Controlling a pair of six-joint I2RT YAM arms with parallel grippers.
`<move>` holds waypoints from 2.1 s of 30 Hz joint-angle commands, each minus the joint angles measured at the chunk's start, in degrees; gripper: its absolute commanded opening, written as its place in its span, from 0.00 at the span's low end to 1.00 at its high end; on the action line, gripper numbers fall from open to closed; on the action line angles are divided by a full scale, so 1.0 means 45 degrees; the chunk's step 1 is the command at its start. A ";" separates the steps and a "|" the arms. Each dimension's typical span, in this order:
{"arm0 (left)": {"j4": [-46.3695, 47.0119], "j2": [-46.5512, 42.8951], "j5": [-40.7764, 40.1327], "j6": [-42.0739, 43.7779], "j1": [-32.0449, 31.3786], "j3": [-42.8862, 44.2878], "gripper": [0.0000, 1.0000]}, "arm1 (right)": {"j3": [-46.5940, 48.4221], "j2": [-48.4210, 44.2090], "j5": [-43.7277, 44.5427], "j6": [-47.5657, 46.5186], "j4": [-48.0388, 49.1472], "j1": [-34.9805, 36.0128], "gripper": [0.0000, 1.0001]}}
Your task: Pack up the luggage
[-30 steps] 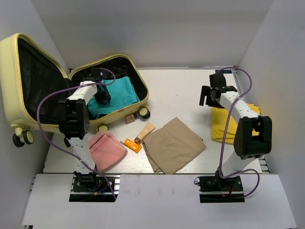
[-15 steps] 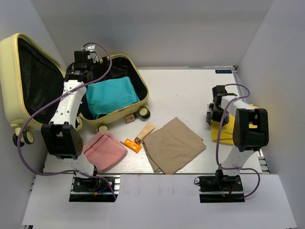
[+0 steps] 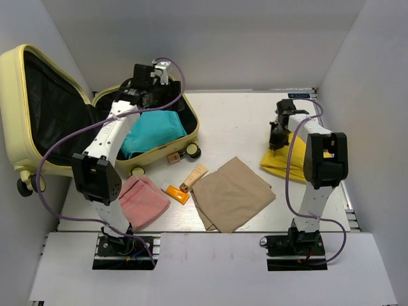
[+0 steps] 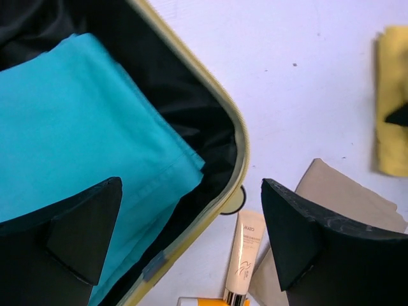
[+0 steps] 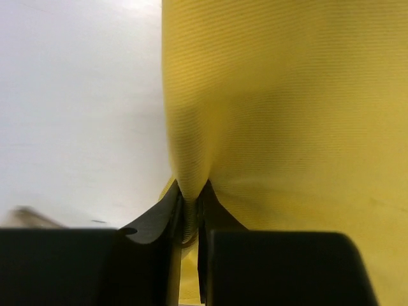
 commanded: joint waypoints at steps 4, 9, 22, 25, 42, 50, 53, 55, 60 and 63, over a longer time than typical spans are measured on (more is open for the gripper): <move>-0.1168 0.1765 0.0583 0.0312 -0.0873 0.3096 1.00 | 0.2164 0.1571 -0.4991 0.1435 0.2730 0.2100 0.00; -0.1016 0.3269 0.1677 0.0214 -0.1459 0.3985 1.00 | 0.3451 0.2353 -0.6278 0.2275 0.4118 0.2843 0.00; 0.1545 0.4696 -0.1346 -0.1133 -0.3371 0.3516 1.00 | 0.2193 -0.1093 -0.2211 0.2900 0.3555 0.2378 0.90; 0.1994 0.4833 -0.2145 -0.1212 -0.4112 0.3340 1.00 | 0.0437 -0.2850 -0.0061 0.3427 0.3143 0.1948 0.90; 0.3169 0.6629 -0.5176 -0.5117 -0.4996 0.1992 1.00 | -0.4260 -0.8505 0.3212 0.3214 0.2245 0.0677 0.90; 0.4375 0.7196 -0.4734 -0.6035 -0.5035 0.1270 1.00 | -0.4086 -0.8135 0.2781 0.2980 0.2166 0.0638 0.90; 0.4515 0.7508 -0.4651 -0.6309 -0.5093 0.1289 0.97 | -0.4085 -0.8017 0.2936 0.2901 0.2205 0.0561 0.90; 0.4418 0.7684 -0.4690 -0.6622 -0.5113 0.1327 0.87 | -0.4085 -0.8056 0.2918 0.2862 0.2166 0.0598 0.90; 0.3988 0.8114 -0.5021 -0.6759 -0.5230 0.2224 0.67 | -0.4241 -0.8211 0.3073 0.2823 0.2224 0.0442 0.90; 0.3831 0.8173 -0.4983 -0.6876 -0.5308 0.2208 0.57 | -0.4397 -0.8406 0.3151 0.2824 0.2302 0.0326 0.90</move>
